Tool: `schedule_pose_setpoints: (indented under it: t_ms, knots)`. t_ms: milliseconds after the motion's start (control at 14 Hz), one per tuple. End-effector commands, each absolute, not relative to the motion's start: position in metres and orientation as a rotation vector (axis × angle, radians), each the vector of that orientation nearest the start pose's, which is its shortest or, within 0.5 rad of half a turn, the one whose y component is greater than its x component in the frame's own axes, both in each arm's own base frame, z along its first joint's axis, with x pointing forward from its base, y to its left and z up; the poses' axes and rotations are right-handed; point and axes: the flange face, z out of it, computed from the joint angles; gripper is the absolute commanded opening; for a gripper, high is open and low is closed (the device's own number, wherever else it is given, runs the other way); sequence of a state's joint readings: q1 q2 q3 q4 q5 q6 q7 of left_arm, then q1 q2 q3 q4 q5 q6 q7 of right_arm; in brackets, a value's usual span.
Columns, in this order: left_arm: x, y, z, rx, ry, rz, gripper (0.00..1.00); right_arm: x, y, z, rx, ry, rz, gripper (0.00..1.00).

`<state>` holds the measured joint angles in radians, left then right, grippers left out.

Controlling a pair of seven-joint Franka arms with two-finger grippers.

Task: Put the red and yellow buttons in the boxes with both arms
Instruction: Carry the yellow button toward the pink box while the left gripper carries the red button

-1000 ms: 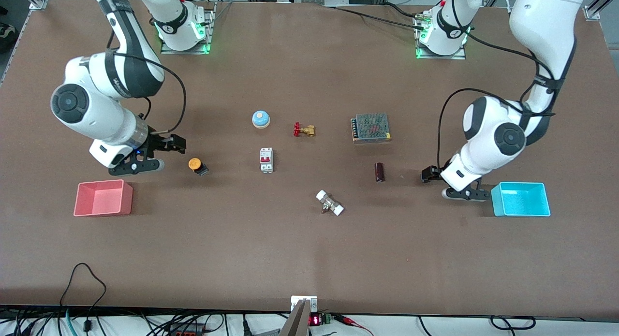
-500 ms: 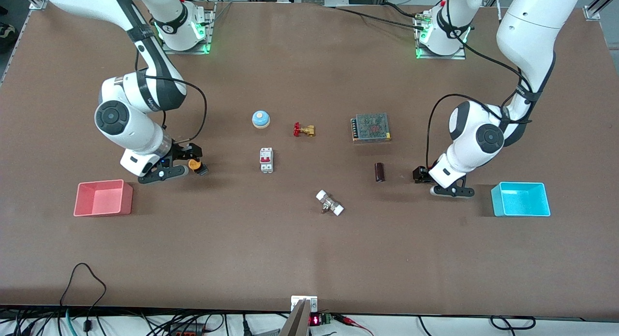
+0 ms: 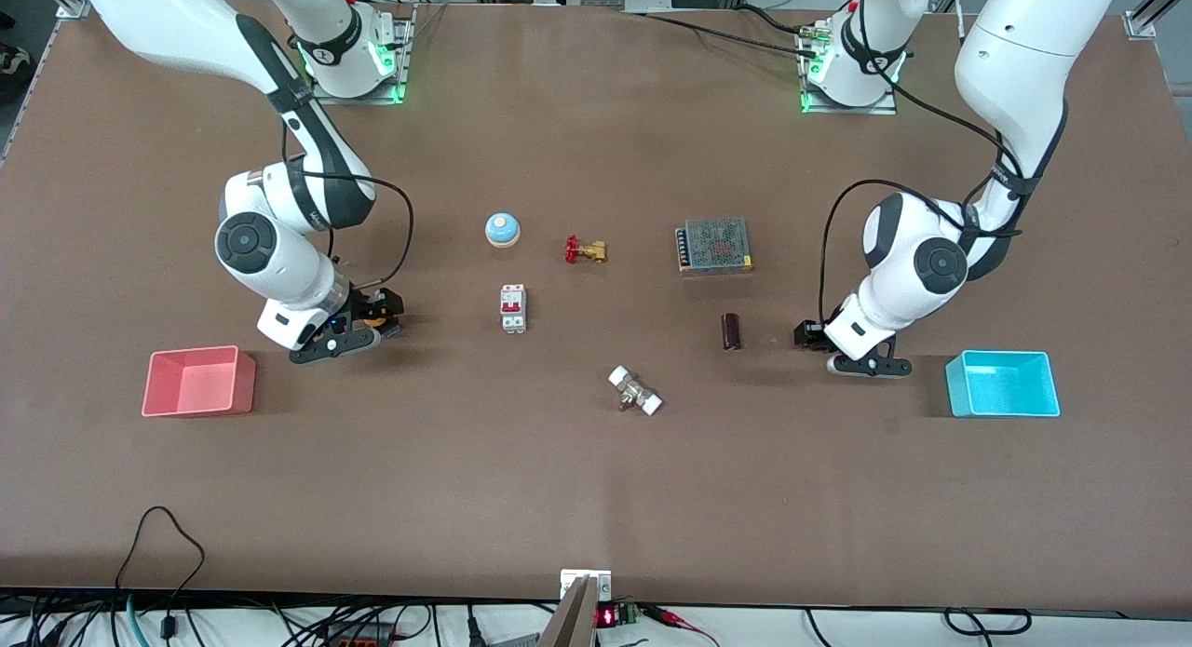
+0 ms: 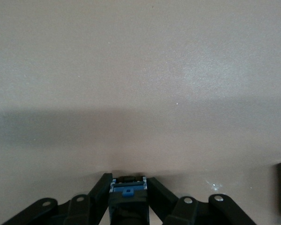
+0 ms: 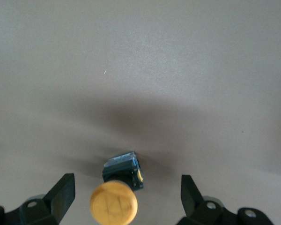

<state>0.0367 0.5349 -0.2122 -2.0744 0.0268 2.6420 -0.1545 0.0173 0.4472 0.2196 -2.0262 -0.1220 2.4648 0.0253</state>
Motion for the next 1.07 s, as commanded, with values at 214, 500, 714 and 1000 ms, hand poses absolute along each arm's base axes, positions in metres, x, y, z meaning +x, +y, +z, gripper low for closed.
schedule_pose_setpoints:
  t_ms: [214,500,714,1000]
  knots:
    - [0.581,-0.106,0.197,-3.245,-0.006,-0.079,0.19,0.581,0.139,0.221,-3.091,-0.501,-0.008,0.99]
    - [0.613,-0.093,0.242,-3.227,-0.011,0.016,0.19,0.578,0.14,0.218,-3.095,-0.523,-0.005,0.77]
    - [0.648,-0.065,0.288,-3.214,-0.069,0.027,0.19,0.577,0.14,0.215,-3.102,-0.556,-0.007,0.68]
    - [0.701,0.013,0.333,-3.221,-0.151,-0.008,0.19,0.577,0.14,0.213,-3.102,-0.556,-0.002,0.45]
